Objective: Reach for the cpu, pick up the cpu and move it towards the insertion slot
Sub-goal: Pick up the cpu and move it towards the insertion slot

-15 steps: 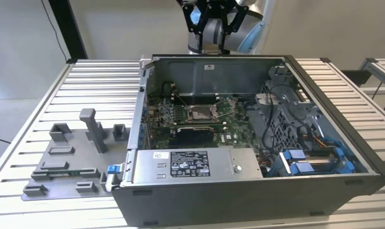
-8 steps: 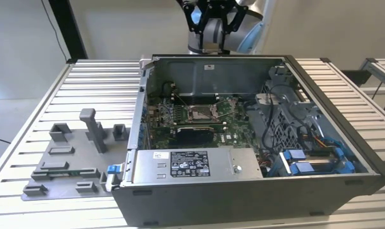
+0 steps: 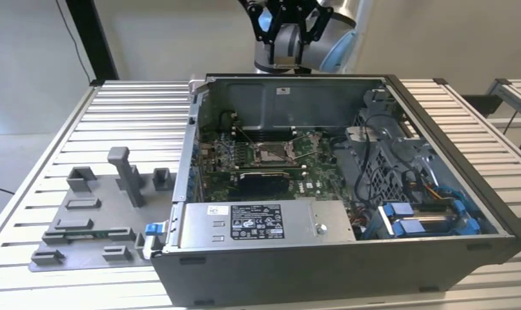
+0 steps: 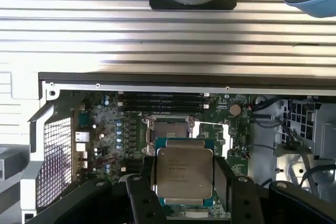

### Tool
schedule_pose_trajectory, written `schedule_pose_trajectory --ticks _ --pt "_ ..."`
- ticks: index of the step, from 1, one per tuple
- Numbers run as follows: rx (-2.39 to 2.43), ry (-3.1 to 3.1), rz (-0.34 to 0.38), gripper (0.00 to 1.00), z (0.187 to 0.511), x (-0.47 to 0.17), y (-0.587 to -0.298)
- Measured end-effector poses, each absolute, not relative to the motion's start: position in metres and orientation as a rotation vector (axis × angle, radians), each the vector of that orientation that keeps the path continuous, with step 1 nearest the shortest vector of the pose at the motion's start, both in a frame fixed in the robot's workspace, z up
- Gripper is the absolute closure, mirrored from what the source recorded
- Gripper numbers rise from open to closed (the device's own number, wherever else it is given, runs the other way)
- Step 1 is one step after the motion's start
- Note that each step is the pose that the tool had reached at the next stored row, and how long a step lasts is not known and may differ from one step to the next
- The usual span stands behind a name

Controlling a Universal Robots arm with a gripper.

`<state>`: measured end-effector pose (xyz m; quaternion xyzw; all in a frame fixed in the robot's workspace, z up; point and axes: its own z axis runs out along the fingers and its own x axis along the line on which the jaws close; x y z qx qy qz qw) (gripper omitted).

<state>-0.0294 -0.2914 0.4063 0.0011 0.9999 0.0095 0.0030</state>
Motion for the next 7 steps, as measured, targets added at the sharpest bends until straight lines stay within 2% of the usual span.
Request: schedule_pose_trajectory --ticks 7 --pt "0.004 3.135 0.03 1.0 0.406 -0.0294 -0.2909"
